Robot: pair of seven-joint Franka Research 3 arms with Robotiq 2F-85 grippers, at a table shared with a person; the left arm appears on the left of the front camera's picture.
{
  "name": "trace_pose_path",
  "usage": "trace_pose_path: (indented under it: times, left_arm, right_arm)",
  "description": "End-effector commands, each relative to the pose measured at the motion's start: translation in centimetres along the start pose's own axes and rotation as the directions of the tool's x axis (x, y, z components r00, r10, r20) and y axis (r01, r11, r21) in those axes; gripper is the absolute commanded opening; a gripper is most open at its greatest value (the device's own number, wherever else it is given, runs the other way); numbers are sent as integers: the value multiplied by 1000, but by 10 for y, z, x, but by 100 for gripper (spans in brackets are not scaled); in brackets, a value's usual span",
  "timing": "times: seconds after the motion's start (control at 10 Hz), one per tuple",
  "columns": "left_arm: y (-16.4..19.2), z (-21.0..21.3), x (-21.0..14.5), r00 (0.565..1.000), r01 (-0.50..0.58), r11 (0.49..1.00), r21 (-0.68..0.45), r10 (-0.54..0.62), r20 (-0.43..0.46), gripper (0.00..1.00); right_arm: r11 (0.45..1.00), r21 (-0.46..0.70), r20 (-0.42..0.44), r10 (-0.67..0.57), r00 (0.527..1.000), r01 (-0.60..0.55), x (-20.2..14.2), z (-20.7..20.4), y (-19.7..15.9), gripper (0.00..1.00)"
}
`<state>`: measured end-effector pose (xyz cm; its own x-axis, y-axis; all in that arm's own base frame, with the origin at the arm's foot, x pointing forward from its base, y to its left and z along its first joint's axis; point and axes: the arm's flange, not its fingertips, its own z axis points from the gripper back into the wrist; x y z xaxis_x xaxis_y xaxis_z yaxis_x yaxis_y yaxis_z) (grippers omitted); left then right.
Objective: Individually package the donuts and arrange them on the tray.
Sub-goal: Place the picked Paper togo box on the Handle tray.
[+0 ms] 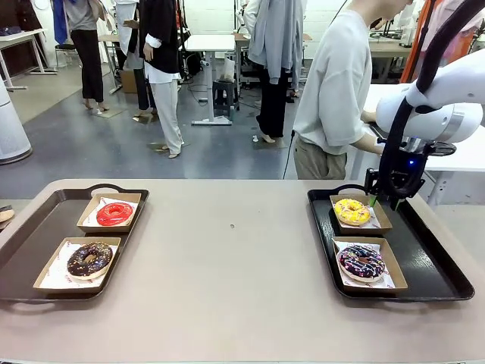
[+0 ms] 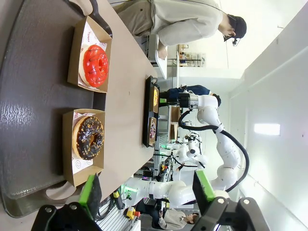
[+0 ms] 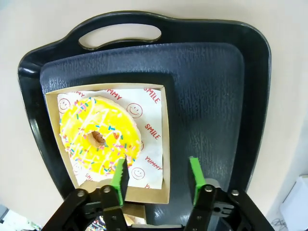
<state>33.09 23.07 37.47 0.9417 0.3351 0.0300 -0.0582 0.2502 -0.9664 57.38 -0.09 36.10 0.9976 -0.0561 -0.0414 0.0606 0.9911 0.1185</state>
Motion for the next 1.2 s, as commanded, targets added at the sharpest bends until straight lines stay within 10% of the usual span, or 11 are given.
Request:
trace_pose_path:
  times: [0.0,0.6,1.1]
  left_arm:
    - [-2,1,-4,1000,5,1000,-10,-5,3,100]
    - [-2,1,-4,1000,5,1000,-10,-5,3,100]
    - [-2,1,-4,1000,5,1000,-10,-5,3,100]
  right_arm:
    - [1000,22,-9,-15,1000,15,0,5,5,100]
    - [920,384,-46,109,993,-83,-62,79,-48,99]
    - [587,796,102,107,989,-146,-116,106,-181,99]
